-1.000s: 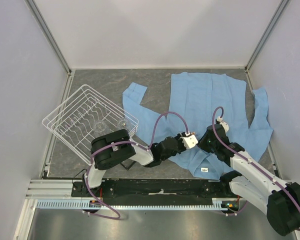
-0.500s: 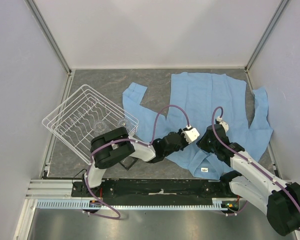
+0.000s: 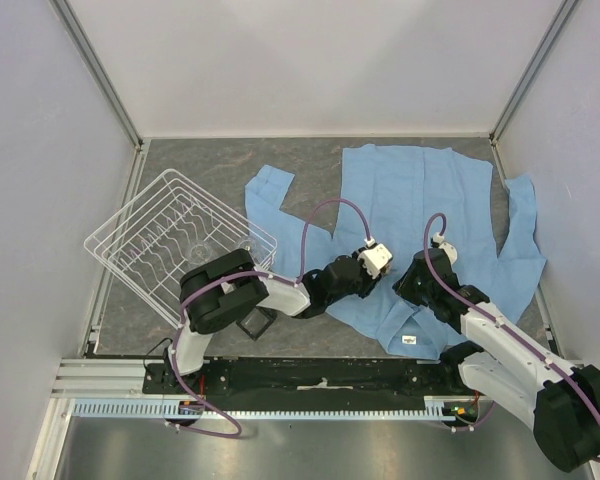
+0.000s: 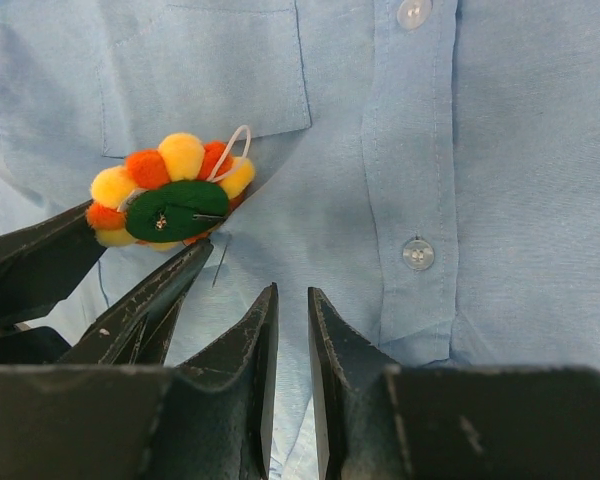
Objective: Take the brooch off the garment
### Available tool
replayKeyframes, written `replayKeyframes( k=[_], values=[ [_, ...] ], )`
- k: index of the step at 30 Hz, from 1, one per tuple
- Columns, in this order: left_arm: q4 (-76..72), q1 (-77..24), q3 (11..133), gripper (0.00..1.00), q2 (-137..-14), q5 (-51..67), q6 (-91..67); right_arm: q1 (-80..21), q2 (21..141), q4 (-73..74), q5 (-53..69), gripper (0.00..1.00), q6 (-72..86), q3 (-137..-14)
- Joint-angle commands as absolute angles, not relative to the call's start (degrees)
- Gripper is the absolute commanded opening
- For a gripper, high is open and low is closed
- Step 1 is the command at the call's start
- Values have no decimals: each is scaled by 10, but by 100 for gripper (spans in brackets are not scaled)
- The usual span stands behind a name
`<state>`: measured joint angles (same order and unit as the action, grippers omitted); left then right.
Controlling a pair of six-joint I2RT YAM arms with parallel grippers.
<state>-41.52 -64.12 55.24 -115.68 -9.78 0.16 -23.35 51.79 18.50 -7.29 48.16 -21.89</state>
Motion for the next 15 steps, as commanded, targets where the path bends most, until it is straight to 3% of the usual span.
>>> replayKeyframes(
  k=[1, 6, 10, 15],
  values=[
    [-421, -634, 575, 46, -1165, -72, -46, -229, 515, 167, -68, 25, 475, -216],
    [-425, -622, 579, 43, -1171, -40, -73, -229, 520, 163, -66, 25, 475, -216],
    [-433, -614, 577, 32, -1172, -12, -93, -229, 522, 161, -65, 25, 475, -219],
    [-446, -613, 574, 31, -1173, -4, -104, -230, 526, 161, -63, 25, 472, -222]
  ],
)
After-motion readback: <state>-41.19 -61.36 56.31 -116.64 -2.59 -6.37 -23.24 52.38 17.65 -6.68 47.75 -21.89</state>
